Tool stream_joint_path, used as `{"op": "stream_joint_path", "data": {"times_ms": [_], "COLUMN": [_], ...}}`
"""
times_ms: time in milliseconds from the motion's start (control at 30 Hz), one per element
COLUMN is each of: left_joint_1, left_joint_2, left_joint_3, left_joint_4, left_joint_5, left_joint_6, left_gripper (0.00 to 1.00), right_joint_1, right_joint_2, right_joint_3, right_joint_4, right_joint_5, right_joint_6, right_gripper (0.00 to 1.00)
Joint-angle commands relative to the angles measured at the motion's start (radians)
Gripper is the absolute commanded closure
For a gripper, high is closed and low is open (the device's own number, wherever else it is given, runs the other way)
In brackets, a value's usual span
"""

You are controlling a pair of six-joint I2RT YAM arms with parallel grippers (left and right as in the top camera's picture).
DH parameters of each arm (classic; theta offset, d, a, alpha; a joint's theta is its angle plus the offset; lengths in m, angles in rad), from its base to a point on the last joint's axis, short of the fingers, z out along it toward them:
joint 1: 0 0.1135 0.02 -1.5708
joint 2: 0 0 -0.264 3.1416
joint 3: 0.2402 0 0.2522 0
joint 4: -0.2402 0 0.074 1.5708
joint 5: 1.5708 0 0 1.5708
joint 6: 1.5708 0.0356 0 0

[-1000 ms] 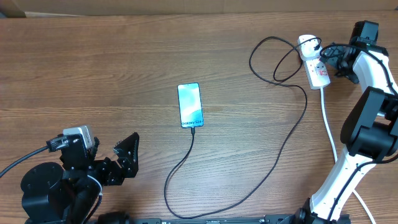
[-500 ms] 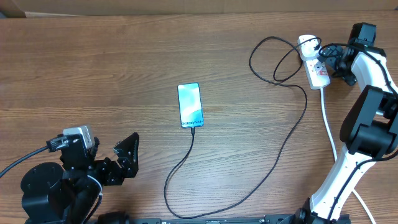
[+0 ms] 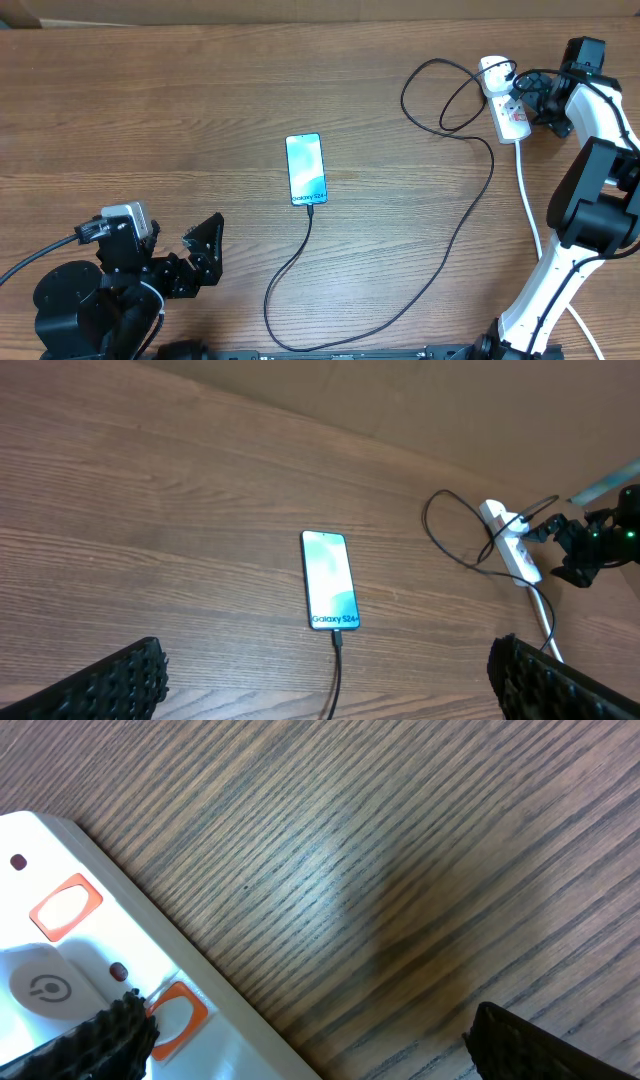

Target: Plug charger to phone and switch on socket

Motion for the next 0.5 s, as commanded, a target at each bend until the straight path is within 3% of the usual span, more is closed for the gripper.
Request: {"op": "stream_joint_path", "data": {"times_ms": [0,467], "left_joint_1": [0.0,0.0], "left_joint_2": [-0.002,-0.002], "left_joint_3": [0.0,0.0], "left_joint_4": [0.001,0.0], "left_joint_5": [-0.004,-0.004], "left_joint_6": [-0.004,-0.004], "left_gripper": [0.01,0.0], "right_joint_1": [0.005,0.005], "right_joint_2": [0.011,0.011], "right_joint_3": [-0.001,-0.001], "right_joint_4": [0.003,-0.001], "right_joint_5": [0.008,0.003], "right_joint_6": [0.008,-0.008], "right_gripper": [0.0,0.0]}}
